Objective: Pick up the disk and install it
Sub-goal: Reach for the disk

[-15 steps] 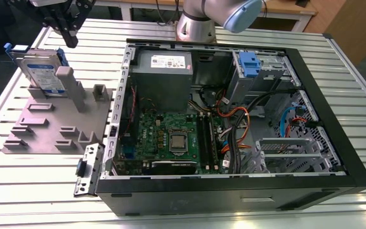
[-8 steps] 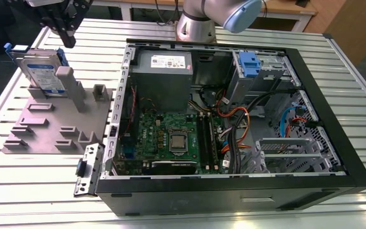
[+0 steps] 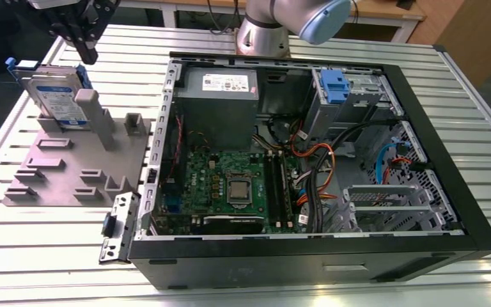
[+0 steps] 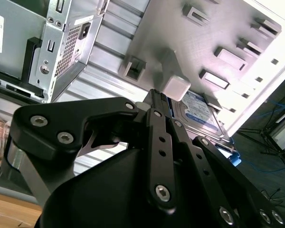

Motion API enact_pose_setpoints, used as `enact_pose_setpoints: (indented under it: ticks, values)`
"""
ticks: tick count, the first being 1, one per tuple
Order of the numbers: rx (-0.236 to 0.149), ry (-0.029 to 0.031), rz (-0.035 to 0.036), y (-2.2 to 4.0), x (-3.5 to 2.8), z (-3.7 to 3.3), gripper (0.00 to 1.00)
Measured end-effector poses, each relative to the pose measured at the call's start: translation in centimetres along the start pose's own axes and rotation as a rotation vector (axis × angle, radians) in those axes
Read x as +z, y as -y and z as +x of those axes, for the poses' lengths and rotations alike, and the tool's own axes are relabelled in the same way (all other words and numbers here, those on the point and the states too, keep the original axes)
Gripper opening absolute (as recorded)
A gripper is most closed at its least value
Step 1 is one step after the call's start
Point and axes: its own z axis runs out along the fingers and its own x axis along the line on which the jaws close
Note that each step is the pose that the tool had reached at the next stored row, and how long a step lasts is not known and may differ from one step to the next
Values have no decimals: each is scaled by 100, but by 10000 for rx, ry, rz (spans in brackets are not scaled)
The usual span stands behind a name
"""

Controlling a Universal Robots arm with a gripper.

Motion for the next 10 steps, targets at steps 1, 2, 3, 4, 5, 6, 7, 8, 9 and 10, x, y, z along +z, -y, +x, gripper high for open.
enact_pose_setpoints:
  ticks: [1,2,3,4,5,6,7,8,9,10]
  values:
    - [0,0,0,0,0,6,11]
    - [0,1,0,1,1,12,11]
    - [0,1,-1,1,2,17,11]
    - [-1,0,0,2,2,20,11]
    - [-1,0,0,2,2,22,11]
    - [-1,0,0,2,1,24,11]
    - [0,0,0,2,1,27,11]
    - [0,0,0,2,2,28,11]
    - [0,0,0,2,1,29,11]
    - [0,0,0,2,1,30,11]
